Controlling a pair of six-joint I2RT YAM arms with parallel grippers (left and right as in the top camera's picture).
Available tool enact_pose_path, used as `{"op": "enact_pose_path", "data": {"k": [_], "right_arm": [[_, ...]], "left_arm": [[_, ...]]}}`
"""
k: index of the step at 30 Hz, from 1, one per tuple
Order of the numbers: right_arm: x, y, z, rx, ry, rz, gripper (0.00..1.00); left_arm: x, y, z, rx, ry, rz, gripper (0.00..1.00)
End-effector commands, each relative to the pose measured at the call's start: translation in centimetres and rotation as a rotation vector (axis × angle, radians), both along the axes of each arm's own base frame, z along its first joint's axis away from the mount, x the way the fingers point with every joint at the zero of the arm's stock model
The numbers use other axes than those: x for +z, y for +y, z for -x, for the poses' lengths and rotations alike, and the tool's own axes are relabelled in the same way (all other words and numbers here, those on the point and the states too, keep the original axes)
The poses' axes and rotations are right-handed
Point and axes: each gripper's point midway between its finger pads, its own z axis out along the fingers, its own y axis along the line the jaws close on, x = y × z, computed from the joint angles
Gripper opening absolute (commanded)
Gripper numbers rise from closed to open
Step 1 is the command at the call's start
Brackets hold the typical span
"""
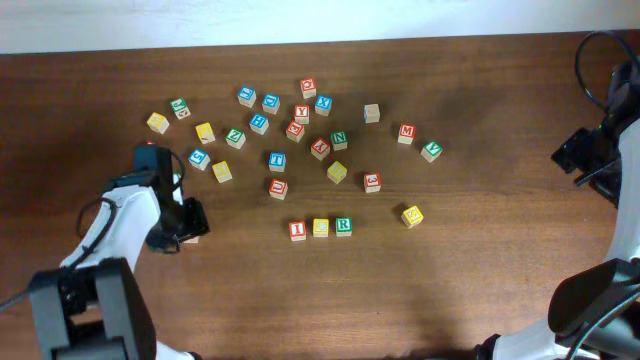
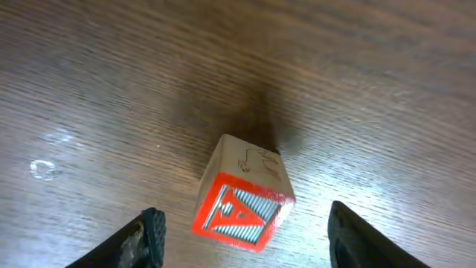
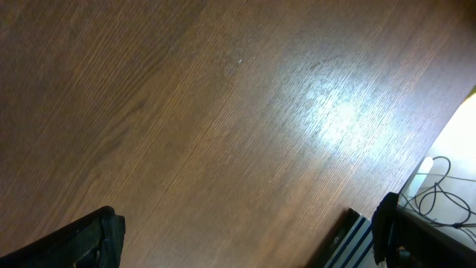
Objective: Spell out ICRA
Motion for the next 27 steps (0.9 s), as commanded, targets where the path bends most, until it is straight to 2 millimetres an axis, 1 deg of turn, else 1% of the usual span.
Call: {"op": "enact_pose_path", "data": {"k": [1, 3, 5, 6, 8, 11, 12, 14, 16, 17, 18, 20, 21, 22, 23, 24, 25, 26, 27], "right_arm": [[0.6, -0.2, 0.0, -0.009, -0.018, 0.012, 0.98], [0.6, -0.2, 0.0, -0.008, -0.018, 0.012, 0.98], [0.6, -0.2, 0.0, -0.009, -0.018, 0.012, 0.98], [0.6, -0.2, 0.0, -0.008, -0.018, 0.012, 0.98], [0.6, -0.2, 0.0, -0.008, -0.018, 0.012, 0.98], [0.6, -0.2, 0.0, -0.008, -0.019, 0.012, 0.99], [0.6, -0.2, 0.0, -0.008, -0.018, 0.012, 0.98], [0.6, -0.2, 0.0, -0.009, -0.018, 0.012, 0.98], [0.6, -0.2, 0.0, -0.008, -0.018, 0.012, 0.98], [0.6, -0.2, 0.0, -0.008, -0.018, 0.012, 0.98], [0.6, -0.2, 0.0, -0.008, -0.018, 0.012, 0.99], [0.6, -0.2, 0.0, -0.008, -0.018, 0.012, 0.98], [0.6, -0.2, 0.0, -0.008, -0.018, 0.012, 0.98], [0.6, -0.2, 0.0, -0.008, -0.018, 0.012, 0.98], [0.6, -0.2, 0.0, -0.008, -0.018, 0.012, 0.98], [0.6, -0.2, 0.0, -0.009, -0.018, 0.012, 0.98], [0.6, -0.2, 0.0, -0.008, -0.018, 0.012, 0.98], [0.6, -0.2, 0.0, -0.009, -0.018, 0.012, 0.98], [0.6, -0.2, 0.0, -0.008, -0.018, 0.012, 0.98]], "left_arm": [[-1.1, -1.4, 0.3, -0.018, 0.031, 0.086, 0.55], [-1.0, -2.5, 0.1, -0.012, 0.018, 0.155, 0.39], [-1.0, -2.7, 0.1, 0.079, 0.023, 0.166, 0.4], [-0.9, -3.1, -0.1, 0.105, 0.019, 0.193, 0.4], [-0.4, -5.3, -0.7, 0.101, -0.006, 0.324, 0.4], [1.0, -8.6, -1.1, 0.09, -0.02, 0.529, 0.4], [1.5, -9.3, -1.2, 0.088, -0.024, 0.583, 0.39], [1.5, -9.5, -1.1, 0.083, -0.022, 0.589, 0.38], [1.6, -9.1, -1.3, 0.038, -0.042, 0.569, 0.37], [1.6, -8.3, -1.6, 0.025, -0.05, 0.513, 0.34], [2.2, -8.1, -1.9, -0.004, -0.062, 0.504, 0.31], [4.1, -7.8, -2.5, -0.039, -0.098, 0.478, 0.34], [5.2, -7.0, -2.9, -0.043, -0.12, 0.43, 0.36], [6.9, -5.6, -3.3, -0.043, -0.153, 0.337, 0.39], [8.6, -4.3, -3.6, -0.024, -0.194, 0.262, 0.47], [9.1, -3.9, -3.7, -0.012, -0.212, 0.246, 0.55], [9.9, -3.0, -3.8, 0.03, -0.238, 0.218, 0.61], [10.0, -2.0, -3.7, 0.075, -0.242, 0.185, 0.66], [9.8, -0.6, -3.3, 0.137, -0.228, 0.134, 0.65]]}}
